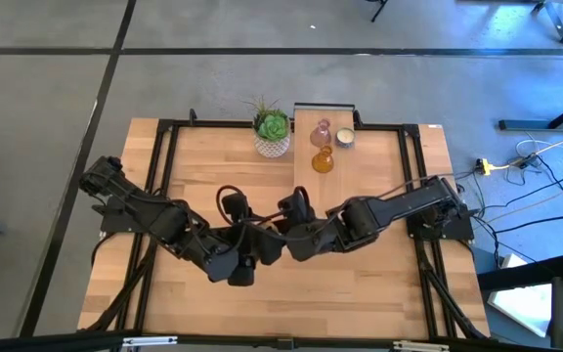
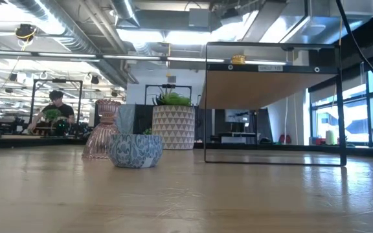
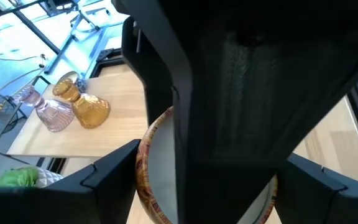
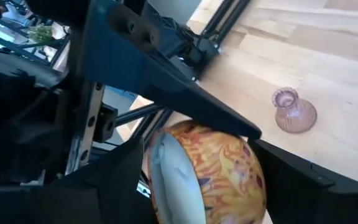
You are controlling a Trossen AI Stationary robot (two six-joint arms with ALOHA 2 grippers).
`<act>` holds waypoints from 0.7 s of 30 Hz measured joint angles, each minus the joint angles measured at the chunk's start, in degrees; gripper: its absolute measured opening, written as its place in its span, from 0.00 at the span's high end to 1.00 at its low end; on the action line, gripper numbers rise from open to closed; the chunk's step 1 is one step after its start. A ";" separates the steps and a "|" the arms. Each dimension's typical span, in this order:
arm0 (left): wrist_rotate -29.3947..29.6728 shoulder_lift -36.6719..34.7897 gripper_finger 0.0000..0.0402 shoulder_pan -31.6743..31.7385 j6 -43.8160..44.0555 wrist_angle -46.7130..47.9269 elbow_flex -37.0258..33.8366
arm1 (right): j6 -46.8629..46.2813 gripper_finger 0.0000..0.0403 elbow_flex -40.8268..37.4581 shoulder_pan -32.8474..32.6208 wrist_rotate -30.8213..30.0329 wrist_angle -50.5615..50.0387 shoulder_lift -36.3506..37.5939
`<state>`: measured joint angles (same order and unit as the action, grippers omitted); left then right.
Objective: Pick & Place candle stick holders
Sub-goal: Put the patterned orange scented candle on the shelf aligned with the patterned blue scented candle
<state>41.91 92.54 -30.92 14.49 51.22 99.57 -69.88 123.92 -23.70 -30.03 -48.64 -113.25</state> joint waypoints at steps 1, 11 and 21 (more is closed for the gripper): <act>-0.01 -0.03 0.27 0.00 0.06 -0.01 0.00 | 0.46 0.29 0.00 0.12 0.05 0.32 0.00; -1.46 -0.25 0.27 0.00 -0.47 0.11 0.00 | 3.92 0.32 0.00 1.97 8.85 1.18 0.02; -1.95 -0.23 0.27 -0.20 -1.56 0.53 0.00 | 4.59 0.46 0.00 2.46 11.88 1.04 0.02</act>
<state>39.97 92.31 -31.12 12.93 51.75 99.57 -65.30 123.92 -21.23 -18.15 -47.59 -113.23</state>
